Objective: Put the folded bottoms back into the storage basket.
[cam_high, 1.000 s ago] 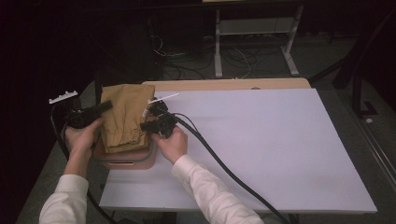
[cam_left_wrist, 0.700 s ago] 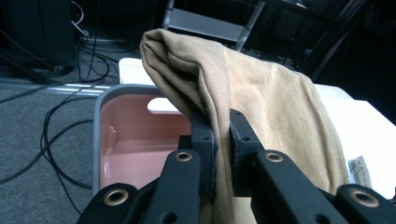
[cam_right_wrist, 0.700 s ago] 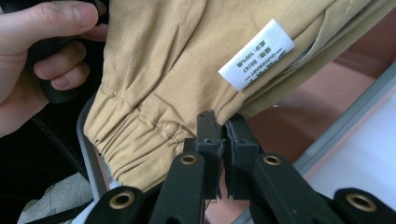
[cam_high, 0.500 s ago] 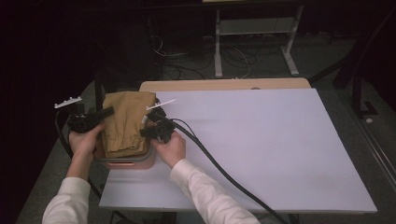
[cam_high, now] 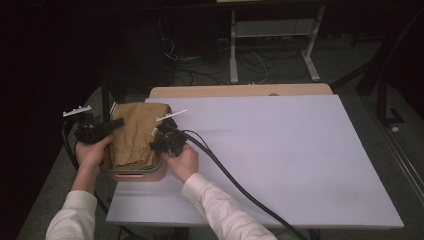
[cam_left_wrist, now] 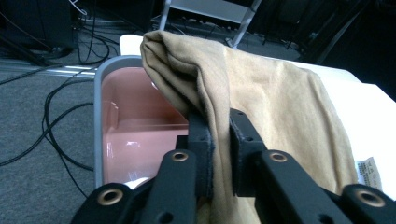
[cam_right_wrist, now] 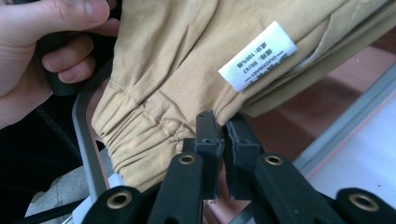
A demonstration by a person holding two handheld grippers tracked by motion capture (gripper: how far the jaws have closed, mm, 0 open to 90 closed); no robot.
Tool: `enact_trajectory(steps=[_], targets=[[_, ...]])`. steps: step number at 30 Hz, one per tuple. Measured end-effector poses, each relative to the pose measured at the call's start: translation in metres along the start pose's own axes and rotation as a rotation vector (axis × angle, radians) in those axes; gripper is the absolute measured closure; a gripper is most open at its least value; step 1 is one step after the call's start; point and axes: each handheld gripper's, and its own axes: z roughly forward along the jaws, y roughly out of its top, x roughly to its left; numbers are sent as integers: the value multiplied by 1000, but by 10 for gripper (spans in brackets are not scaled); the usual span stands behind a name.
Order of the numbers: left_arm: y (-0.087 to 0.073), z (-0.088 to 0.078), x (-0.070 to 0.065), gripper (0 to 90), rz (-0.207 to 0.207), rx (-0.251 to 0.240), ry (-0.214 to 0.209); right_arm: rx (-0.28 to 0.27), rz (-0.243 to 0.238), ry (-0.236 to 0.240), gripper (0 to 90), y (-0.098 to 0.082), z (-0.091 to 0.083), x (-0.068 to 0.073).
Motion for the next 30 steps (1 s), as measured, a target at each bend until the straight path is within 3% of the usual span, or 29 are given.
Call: enact_trajectory(steps=[1, 3, 6, 10, 16, 24, 30], targets=[[0, 2, 0, 656, -13, 4, -2, -2, 1, -5, 762, 0, 0, 0], [1, 4, -2, 533, -10, 21, 8, -18, -9, -22, 694, 1, -3, 1], [2, 4, -7, 403, 8, 2, 47, -63, -43, -54, 589, 5, -12, 2], [5, 4, -12, 345, 10, 10, 58, -82, -49, -64, 537, 8, -18, 1], [8, 3, -19, 277, 25, 2, 34, -105, -78, -80, 421, 11, -27, 1], [13, 2, -32, 166, 63, -1, 6, -136, -100, -111, 180, 16, -46, -2], [15, 2, -45, 100, 95, 6, -1, -161, -114, -107, 127, 17, -61, -8]])
